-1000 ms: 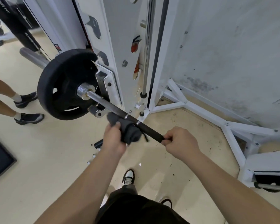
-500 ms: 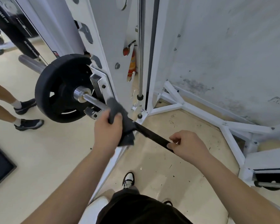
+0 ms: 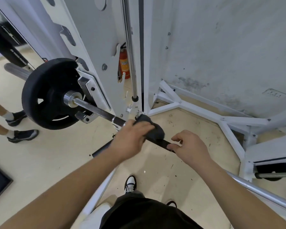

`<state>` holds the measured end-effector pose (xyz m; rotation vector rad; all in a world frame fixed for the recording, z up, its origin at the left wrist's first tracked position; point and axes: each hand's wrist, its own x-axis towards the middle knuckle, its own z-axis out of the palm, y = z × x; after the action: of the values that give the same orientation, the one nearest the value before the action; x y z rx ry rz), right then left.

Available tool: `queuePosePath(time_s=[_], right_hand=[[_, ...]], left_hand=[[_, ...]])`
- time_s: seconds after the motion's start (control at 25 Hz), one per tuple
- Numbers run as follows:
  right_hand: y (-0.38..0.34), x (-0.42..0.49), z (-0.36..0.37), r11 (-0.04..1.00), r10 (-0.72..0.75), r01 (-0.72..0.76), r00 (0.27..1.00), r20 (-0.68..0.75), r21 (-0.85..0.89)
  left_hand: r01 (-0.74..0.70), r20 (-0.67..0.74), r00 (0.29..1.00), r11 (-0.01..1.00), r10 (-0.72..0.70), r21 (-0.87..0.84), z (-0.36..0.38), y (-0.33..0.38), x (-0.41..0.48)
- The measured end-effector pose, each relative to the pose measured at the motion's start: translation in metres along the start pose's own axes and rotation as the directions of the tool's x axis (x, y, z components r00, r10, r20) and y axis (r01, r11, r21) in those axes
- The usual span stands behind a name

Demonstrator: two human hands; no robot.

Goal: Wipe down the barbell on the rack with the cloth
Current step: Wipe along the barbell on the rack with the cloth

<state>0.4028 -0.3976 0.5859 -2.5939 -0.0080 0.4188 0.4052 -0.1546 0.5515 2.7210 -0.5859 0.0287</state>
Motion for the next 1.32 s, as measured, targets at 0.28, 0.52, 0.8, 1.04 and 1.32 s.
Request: queuePosePath(time_s=[0.28, 0.52, 0.8, 1.04, 1.32], right_hand=[[0.042, -0.023, -0.024, 0.998, 0.059, -0.060, 0.998, 0.032, 0.018], [0.062, -0.042, -0.029, 0.986, 0.021, -0.017, 1.000, 0.021, -0.168], [0.078, -0.046, -0.027, 0.967, -0.052, 0.048, 0.999, -0.009, -0.251], [0.076, -0.043, -0.028, 0.962, -0.054, 0.047, 0.998, -0.018, -0.270], [0.092, -0.045, -0.020, 0.971, -0.133, 0.116, 0.989, -0.068, -0.211]], left_hand=[[0.173, -0.114, 0.981, 0.974, -0.157, 0.148, 0.045, 0.079, 0.005], [0.429, -0.158, 0.898, 0.895, -0.410, 0.120, 0.017, 0.046, 0.020], [0.101, -0.096, 0.992, 0.980, -0.085, 0.172, 0.042, 0.092, 0.006], [0.380, -0.152, 0.922, 0.907, -0.356, 0.179, 0.051, 0.147, 0.023], [0.386, -0.243, 0.908, 0.906, -0.341, 0.174, 0.066, 0.136, 0.014]])
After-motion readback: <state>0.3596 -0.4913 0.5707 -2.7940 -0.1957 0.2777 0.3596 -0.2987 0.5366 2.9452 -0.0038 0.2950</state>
